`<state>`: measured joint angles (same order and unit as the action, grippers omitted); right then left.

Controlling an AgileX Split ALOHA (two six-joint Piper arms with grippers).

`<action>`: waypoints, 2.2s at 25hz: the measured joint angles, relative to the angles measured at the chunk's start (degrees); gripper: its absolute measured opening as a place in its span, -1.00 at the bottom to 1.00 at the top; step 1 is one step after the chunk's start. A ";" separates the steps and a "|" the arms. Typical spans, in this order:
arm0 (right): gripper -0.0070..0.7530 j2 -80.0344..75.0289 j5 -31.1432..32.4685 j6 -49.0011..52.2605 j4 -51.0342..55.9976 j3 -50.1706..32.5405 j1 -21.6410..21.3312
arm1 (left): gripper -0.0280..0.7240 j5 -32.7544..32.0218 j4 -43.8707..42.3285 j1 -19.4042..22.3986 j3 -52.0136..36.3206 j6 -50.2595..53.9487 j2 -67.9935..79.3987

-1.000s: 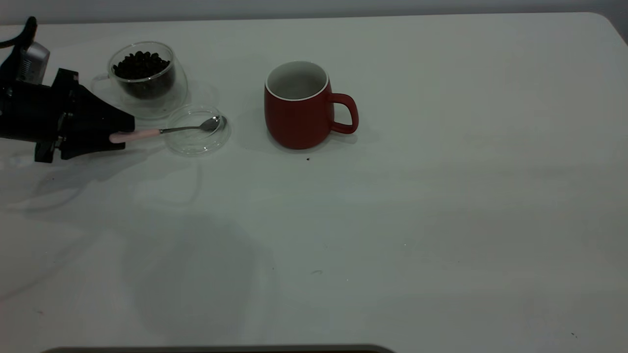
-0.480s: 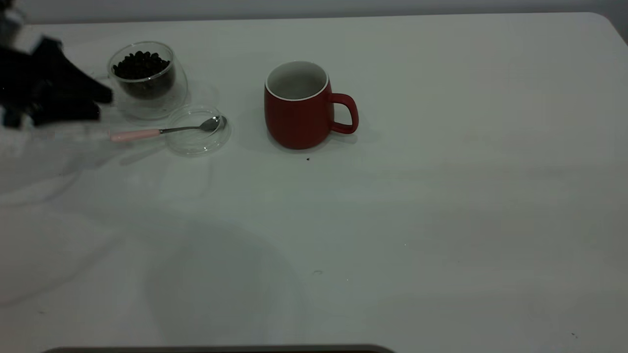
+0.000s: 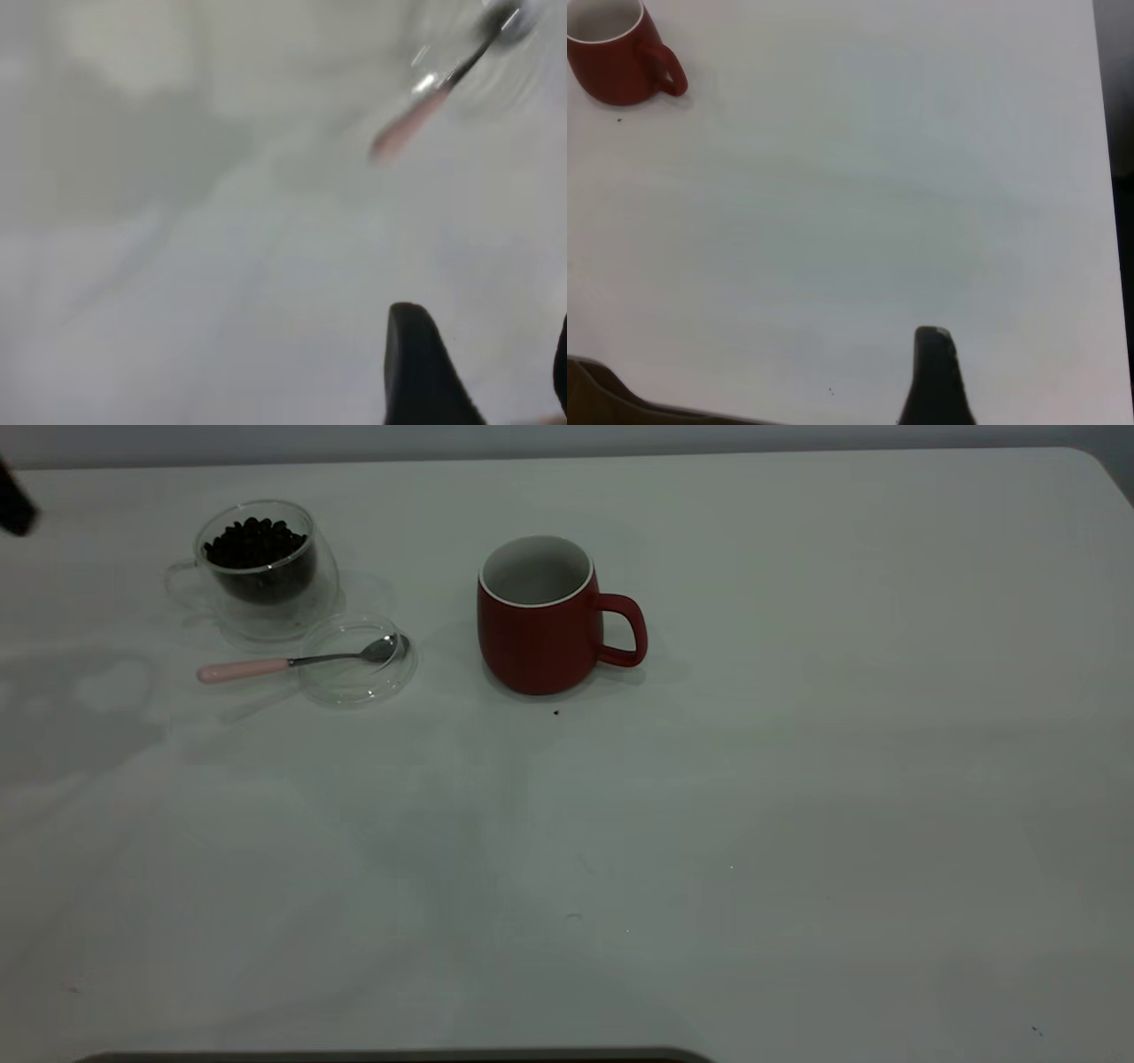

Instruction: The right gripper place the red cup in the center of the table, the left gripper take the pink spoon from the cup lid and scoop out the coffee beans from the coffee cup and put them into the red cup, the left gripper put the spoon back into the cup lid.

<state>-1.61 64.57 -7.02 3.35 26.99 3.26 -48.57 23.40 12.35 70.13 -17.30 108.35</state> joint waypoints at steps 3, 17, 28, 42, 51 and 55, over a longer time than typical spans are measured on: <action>0.57 0.00 0.00 0.00 0.00 0.00 0.00 | 0.20 -6.50 -11.41 -2.76 0.00 12.73 -6.67; 0.57 0.00 0.00 0.00 0.00 0.00 0.00 | 0.20 -18.47 -22.43 -5.33 -7.07 24.31 -33.25; 0.57 0.00 0.00 0.00 0.00 0.00 0.00 | 0.20 -18.47 -20.88 -5.33 -19.17 22.10 -57.36; 0.57 0.00 0.00 0.00 0.00 0.00 0.00 | 0.20 -18.47 -20.86 -5.67 -31.41 12.91 -91.18; 0.57 0.00 0.00 0.00 0.00 0.00 0.00 | 0.20 -17.72 -19.87 -11.58 -40.90 12.85 -106.50; 0.57 0.00 0.00 0.00 0.00 0.00 0.00 | 0.20 -17.19 -20.44 -12.27 -41.94 12.85 -109.42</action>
<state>-1.61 64.57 -7.02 3.35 26.99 3.26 -65.75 2.96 0.09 28.20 -4.45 -1.07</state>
